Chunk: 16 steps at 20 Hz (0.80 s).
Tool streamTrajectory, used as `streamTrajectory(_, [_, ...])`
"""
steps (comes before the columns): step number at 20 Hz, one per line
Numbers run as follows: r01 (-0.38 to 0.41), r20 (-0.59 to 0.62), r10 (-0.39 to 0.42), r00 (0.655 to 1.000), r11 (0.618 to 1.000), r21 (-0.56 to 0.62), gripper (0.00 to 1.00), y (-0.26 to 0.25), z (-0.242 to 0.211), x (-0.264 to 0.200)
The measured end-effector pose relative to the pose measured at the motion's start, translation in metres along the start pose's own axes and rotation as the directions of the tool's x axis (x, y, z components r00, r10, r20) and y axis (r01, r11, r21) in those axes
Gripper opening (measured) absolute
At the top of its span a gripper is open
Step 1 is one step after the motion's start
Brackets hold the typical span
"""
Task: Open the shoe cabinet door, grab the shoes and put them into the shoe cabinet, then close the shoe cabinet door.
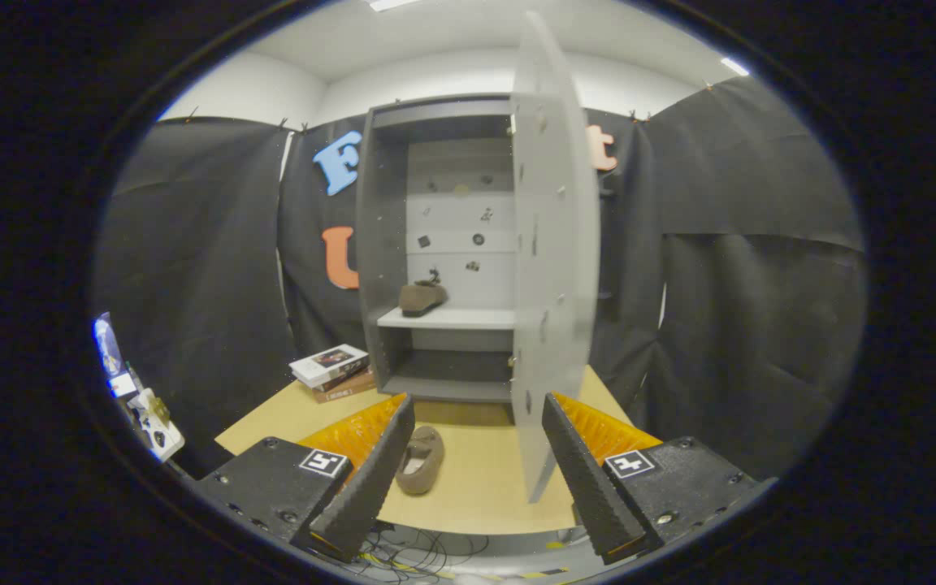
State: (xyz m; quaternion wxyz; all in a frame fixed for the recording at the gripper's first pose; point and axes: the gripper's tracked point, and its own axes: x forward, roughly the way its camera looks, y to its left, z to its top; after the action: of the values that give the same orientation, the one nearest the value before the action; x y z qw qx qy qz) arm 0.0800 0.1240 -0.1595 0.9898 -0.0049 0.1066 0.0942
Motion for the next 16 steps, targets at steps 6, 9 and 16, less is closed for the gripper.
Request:
streamTrajectory(6, [-0.074,-0.091,0.082,0.992,0.993,0.09,1.0,0.079,-0.07,0.087])
streamTrajectory(9, [-0.101,-0.154,0.127,0.98,0.981,0.163,1.0,0.111,-0.113,0.138])
streamTrajectory(16, [-0.062,-0.305,0.133,0.943,0.97,0.233,0.99,0.137,-0.202,0.234])
